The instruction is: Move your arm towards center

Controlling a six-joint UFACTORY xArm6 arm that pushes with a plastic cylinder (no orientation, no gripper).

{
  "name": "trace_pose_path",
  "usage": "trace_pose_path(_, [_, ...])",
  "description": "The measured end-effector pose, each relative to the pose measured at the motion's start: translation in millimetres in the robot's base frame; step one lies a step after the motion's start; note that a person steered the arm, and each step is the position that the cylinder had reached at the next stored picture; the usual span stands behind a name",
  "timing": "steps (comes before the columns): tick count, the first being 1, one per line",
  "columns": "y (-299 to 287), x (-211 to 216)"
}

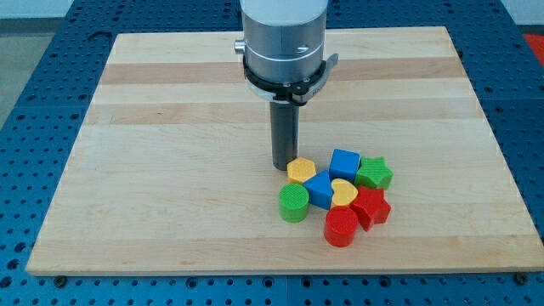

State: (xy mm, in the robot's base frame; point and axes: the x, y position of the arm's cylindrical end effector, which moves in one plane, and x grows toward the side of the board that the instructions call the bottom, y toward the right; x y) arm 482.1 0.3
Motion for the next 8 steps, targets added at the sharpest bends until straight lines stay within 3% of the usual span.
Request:
trace_pose_path(5, [-11, 0])
trace_pose_path(8, [-22, -28])
